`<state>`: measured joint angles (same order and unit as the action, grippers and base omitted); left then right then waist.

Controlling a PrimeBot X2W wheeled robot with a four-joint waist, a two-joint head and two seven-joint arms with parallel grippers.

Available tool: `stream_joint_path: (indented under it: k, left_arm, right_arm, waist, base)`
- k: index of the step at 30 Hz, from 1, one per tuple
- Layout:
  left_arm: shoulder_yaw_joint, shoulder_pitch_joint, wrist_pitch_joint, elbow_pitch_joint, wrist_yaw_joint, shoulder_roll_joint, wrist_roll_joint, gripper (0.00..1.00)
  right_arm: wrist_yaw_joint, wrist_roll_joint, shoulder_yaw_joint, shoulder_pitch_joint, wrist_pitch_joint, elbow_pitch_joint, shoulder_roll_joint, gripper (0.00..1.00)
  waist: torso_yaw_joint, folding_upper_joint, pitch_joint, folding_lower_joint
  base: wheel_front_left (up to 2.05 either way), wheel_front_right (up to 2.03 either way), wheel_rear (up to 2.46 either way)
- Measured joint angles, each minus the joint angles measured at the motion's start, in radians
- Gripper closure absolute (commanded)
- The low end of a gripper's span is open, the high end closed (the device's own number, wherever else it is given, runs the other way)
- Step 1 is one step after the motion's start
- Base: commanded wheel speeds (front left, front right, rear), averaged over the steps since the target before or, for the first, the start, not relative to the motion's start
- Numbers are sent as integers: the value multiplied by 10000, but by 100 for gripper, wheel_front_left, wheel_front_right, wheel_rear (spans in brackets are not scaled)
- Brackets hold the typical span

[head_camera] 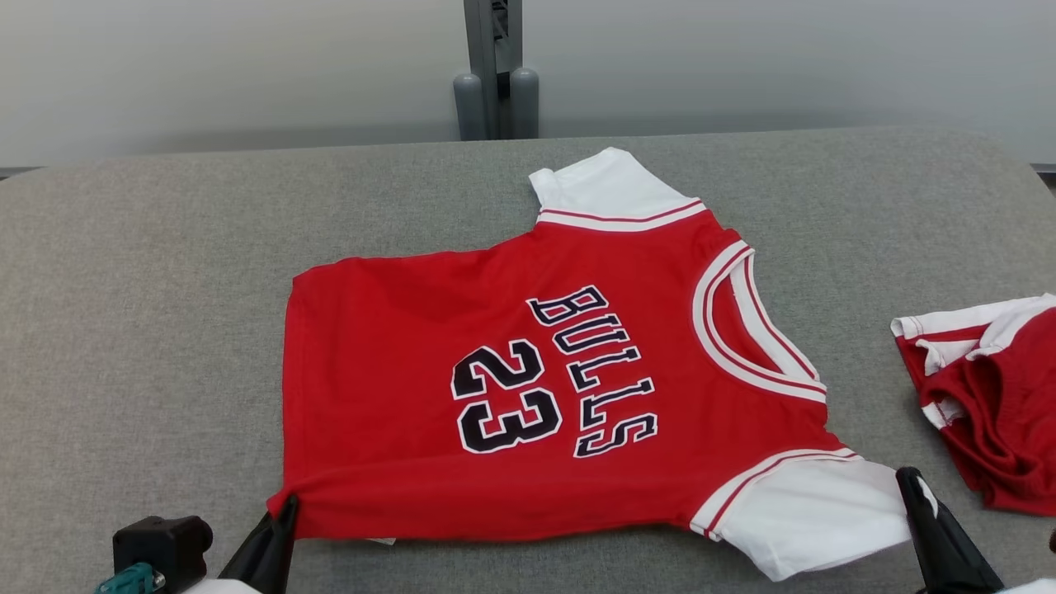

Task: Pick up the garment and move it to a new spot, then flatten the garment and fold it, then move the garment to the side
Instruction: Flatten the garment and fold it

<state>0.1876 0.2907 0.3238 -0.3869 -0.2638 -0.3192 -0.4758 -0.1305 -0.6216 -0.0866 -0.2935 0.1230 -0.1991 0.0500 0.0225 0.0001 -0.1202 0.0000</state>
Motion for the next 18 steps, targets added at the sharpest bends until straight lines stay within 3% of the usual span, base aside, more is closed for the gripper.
stream_joint_path:
  k: [10, 18]
  left_arm:
    - [196, -1078, 460, 936, 698, 38, -813, 100]
    - [104, -2428, 552, 1429, 1108, -54, -1074, 100]
  right_arm:
    - [0, 1198, 326, 2461, 708, 504, -8, 100]
    - [0, 1567, 387, 4756, 477, 1664, 42, 100]
  waist:
    - [-302, 0, -837, 0]
    - [-436, 0, -1709, 0]
  base:
    - [0, 0, 0]
    - [0, 0, 0]
